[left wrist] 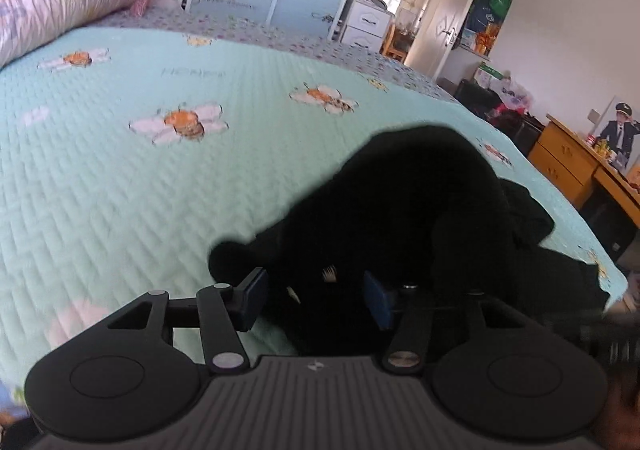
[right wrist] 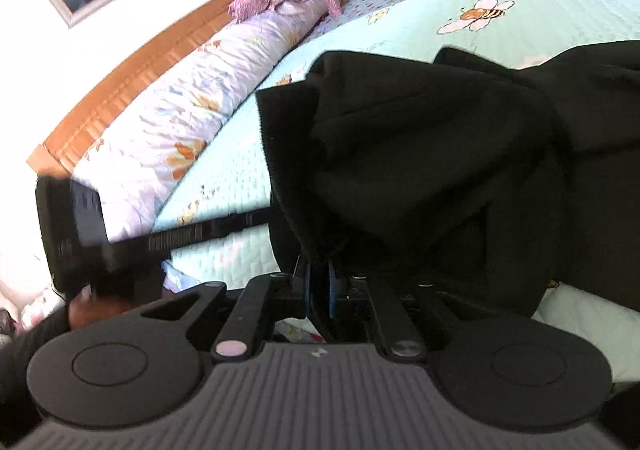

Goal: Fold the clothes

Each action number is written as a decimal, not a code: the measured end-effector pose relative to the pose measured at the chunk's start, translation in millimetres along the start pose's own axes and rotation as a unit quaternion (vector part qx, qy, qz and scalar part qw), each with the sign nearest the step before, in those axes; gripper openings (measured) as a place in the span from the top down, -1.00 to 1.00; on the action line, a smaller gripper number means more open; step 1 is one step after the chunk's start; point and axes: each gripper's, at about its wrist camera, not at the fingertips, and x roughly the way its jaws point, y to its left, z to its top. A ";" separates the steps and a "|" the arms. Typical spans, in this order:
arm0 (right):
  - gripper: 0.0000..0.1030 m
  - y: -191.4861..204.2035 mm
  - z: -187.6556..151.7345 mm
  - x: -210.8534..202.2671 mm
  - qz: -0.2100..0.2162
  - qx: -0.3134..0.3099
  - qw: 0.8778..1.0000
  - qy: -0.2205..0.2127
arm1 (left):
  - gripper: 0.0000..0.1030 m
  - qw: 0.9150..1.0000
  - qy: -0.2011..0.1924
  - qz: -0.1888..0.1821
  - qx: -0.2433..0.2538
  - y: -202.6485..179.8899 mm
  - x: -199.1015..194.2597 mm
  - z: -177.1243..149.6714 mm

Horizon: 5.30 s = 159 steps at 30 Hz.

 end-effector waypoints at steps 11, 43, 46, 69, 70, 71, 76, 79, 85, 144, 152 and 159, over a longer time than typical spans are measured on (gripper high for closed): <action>0.71 11.9 45.5 -5.5 0.031 0.065 0.995 -0.066 | -0.11 1.000 -0.005 -0.025 0.005 -20.0 -12.8 -16.2; 0.06 -21.0 -6.9 -32.4 -0.081 0.075 0.994 -0.015 | -0.40 0.988 0.119 0.039 0.093 -83.8 25.4 -20.0; 0.05 -19.8 -7.0 -32.8 -0.081 0.073 0.994 -0.014 | -0.40 0.987 0.121 0.041 0.094 -86.7 25.4 -20.0; -0.07 -24.3 -5.9 -31.1 -0.084 0.080 0.993 -0.004 | -0.43 0.986 0.136 0.039 0.085 -91.3 28.9 -20.2; -0.08 -24.5 -6.0 -30.6 -0.083 0.080 0.993 -0.003 | -0.43 0.986 0.136 0.038 0.083 -90.0 28.3 -20.4; -0.08 -24.7 -6.0 -30.1 -0.083 0.081 0.993 -0.003 | -0.43 0.987 0.136 0.037 0.079 -88.3 27.1 -20.8; -0.09 -26.5 -6.4 -31.6 -0.084 0.087 0.993 -0.008 | -0.43 0.990 0.132 0.019 0.040 -71.8 15.3 -26.3; -0.10 -31.4 -7.9 -33.8 -0.084 0.100 0.991 -0.012 | -0.43 0.992 0.130 0.004 0.007 -58.8 6.5 -33.5; -0.09 -41.4 -12.9 -35.0 -0.077 0.129 0.988 -0.014 | -0.43 0.990 0.143 -0.004 -0.021 -51.5 10.0 -43.2; 0.89 60.1 144.8 128.9 -0.144 -0.121 0.982 -0.019 | 0.17 0.990 0.081 -0.098 -0.059 0.8 10.9 -49.6; 0.89 62.8 163.0 105.2 -0.132 -0.126 0.982 -0.056 | 0.61 0.996 0.061 -0.062 -0.021 2.5 7.8 -26.8; 0.89 85.1 239.8 94.8 -0.119 -0.153 0.974 -0.115 | 0.75 1.000 -0.014 0.011 0.019 41.6 -6.2 63.3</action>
